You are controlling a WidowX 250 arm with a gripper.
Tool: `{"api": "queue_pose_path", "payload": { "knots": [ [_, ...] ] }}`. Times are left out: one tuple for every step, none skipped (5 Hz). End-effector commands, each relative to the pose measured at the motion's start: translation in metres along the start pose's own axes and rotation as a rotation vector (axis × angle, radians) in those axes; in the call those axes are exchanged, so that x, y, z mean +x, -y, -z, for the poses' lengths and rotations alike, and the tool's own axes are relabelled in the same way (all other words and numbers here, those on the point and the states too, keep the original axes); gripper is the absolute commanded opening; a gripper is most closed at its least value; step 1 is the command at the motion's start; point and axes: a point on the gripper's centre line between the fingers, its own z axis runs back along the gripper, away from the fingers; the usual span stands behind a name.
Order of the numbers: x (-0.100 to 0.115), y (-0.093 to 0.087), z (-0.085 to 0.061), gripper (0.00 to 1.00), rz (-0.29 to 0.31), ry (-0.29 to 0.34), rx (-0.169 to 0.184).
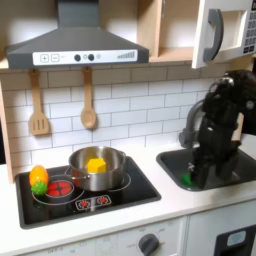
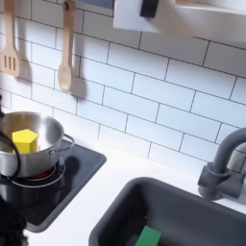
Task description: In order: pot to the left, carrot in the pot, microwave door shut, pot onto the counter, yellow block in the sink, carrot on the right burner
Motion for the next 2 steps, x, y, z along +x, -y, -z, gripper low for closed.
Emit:
{"api": "queue_pose_path", "payload": {
  "knots": [
    [0.038, -0.024, -0.001, 0.00, -0.081, 0.100, 0.020],
    [0.062, -0.035, -0.004, 0.00, -0.112, 0.158, 0.041]
  ]
}}
